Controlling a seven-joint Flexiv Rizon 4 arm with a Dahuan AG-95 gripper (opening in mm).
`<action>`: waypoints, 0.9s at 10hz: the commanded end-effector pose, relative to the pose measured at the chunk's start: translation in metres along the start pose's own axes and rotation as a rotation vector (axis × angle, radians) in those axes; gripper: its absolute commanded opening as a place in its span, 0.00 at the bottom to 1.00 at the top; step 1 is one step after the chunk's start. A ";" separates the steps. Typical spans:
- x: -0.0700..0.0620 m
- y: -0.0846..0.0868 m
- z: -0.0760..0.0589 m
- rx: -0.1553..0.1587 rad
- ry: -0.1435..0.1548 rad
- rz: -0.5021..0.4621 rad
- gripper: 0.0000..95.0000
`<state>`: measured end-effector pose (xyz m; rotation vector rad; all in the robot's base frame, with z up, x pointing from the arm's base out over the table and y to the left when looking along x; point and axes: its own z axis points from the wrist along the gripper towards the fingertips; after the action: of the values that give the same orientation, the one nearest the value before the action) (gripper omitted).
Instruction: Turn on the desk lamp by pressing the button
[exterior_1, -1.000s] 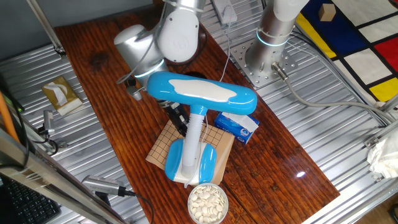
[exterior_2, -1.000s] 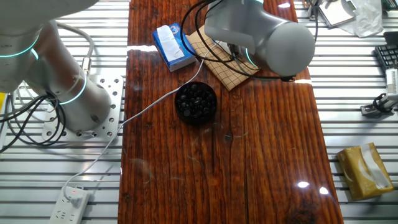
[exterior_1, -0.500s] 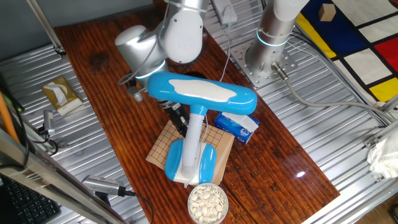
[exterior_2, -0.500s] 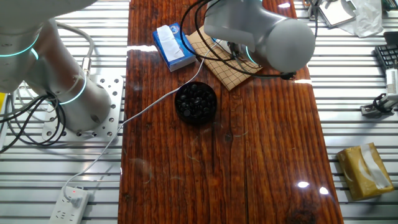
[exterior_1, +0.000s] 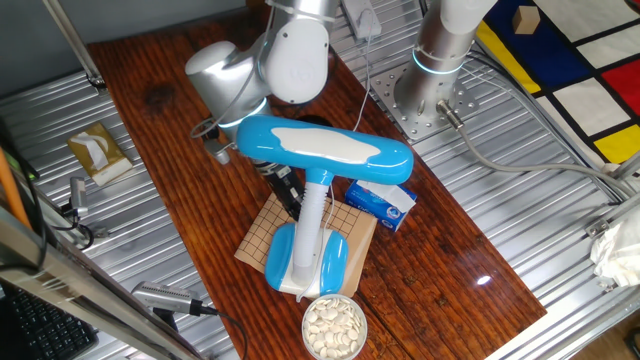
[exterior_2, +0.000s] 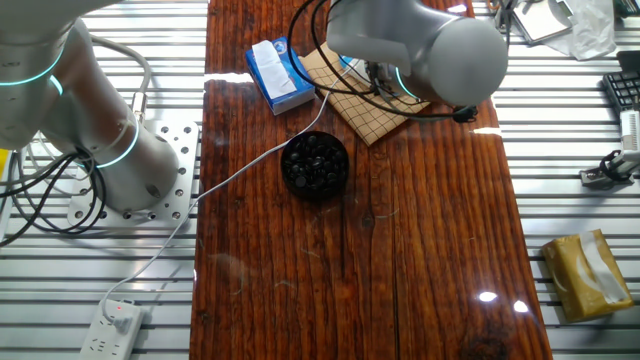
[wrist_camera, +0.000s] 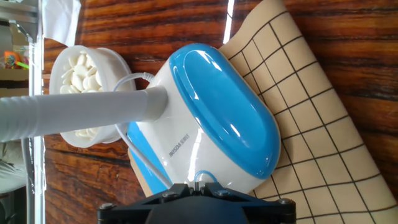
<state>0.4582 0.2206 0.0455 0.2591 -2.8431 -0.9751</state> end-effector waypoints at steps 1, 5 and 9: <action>-0.002 -0.001 0.002 0.000 0.000 0.001 0.00; -0.002 -0.001 0.002 -0.006 -0.001 0.005 0.00; -0.002 -0.002 0.003 -0.012 -0.003 0.006 0.00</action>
<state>0.4597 0.2216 0.0429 0.2463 -2.8374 -0.9956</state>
